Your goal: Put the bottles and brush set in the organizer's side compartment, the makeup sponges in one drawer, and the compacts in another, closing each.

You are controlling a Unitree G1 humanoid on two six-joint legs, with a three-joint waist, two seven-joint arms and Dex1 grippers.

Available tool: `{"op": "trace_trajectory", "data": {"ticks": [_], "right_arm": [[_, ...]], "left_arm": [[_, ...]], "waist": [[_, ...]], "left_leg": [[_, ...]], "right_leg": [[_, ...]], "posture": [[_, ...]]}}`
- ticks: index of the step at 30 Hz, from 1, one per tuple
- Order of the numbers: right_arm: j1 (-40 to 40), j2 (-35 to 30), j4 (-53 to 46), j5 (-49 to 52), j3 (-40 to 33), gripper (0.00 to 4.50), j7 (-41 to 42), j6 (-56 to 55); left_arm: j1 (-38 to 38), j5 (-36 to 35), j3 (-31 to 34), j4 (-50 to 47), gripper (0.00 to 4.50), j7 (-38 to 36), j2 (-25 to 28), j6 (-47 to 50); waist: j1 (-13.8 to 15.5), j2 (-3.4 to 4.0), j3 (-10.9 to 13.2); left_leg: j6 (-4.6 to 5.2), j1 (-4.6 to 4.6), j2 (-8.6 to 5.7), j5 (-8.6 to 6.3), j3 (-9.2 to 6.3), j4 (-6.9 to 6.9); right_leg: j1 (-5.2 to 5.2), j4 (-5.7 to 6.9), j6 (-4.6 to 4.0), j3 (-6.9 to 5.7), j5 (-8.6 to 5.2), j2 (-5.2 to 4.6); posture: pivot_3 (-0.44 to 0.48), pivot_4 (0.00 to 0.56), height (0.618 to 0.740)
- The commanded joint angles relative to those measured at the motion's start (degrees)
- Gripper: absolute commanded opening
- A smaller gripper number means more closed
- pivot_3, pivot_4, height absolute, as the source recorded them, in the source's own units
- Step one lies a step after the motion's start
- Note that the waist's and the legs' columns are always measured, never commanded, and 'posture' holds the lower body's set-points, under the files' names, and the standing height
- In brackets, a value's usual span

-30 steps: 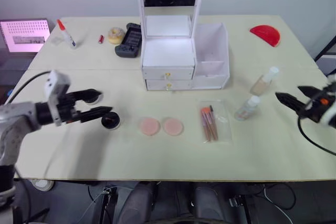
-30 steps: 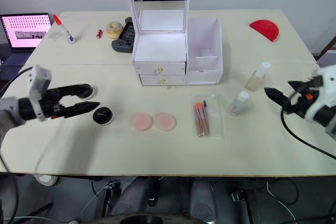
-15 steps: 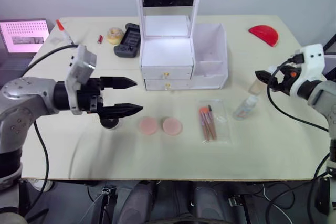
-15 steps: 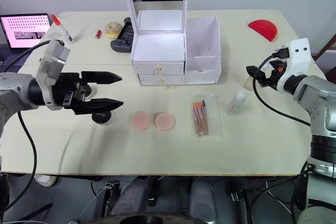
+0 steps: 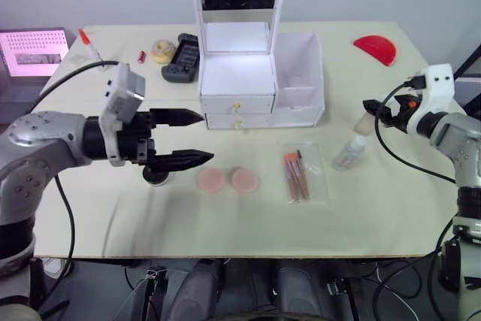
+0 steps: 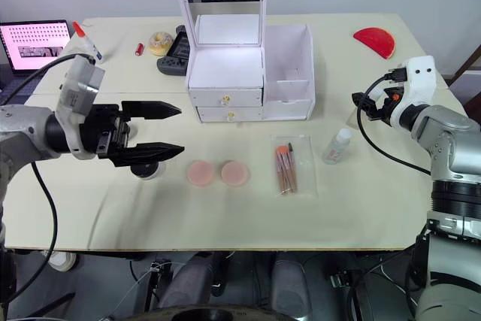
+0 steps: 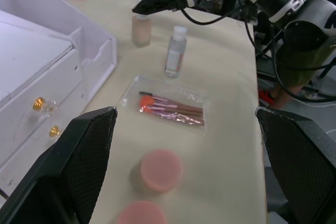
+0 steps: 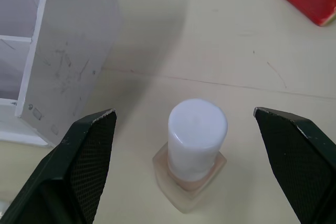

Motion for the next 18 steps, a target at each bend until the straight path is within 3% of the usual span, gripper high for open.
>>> {"op": "trace_trajectory", "data": {"ticks": [1,6,7,18], "right_arm": [[-1.7,-0.2,-0.7,-0.4,-0.9,3.62,0.4,-1.3],[-1.5,-0.1,-1.1,-0.5,-1.0,1.09,0.6,-1.0],[-1.4,-0.1,-1.2,-0.5,-1.0,0.74,0.7,-1.0],[-1.2,-0.3,-2.7,-0.3,-1.1,0.72,1.4,-1.5]], "left_arm": [[-0.2,-1.2,1.7,-1.4,4.50,0.5,1.0,-0.3],[0.0,-1.5,1.6,-1.6,4.50,0.8,1.2,-0.3],[0.0,-1.6,1.6,-1.6,4.50,0.8,1.2,-0.3],[-0.1,-2.3,1.1,-1.3,4.50,1.1,1.2,-0.5]], "waist": [[-0.3,0.00,0.0],[-0.6,0.00,0.0],[-0.7,0.00,0.0],[-0.6,0.00,0.0]], "left_leg": [[0.00,0.00,0.00,0.00,0.00,0.00],[0.00,0.00,0.00,0.00,0.00,0.01],[0.00,0.00,0.00,0.00,0.01,0.00],[0.00,0.01,0.01,0.00,0.03,-0.01]], "right_leg": [[0.00,0.00,0.00,0.00,0.00,0.00],[0.00,0.00,0.00,0.01,0.00,0.00],[0.00,0.00,0.00,0.01,0.00,0.00],[-0.01,0.00,0.00,0.03,0.00,0.01]], "posture": [[0.000,0.150,0.737],[0.000,0.150,0.737],[0.000,0.150,0.737],[0.000,0.150,0.737]]}}
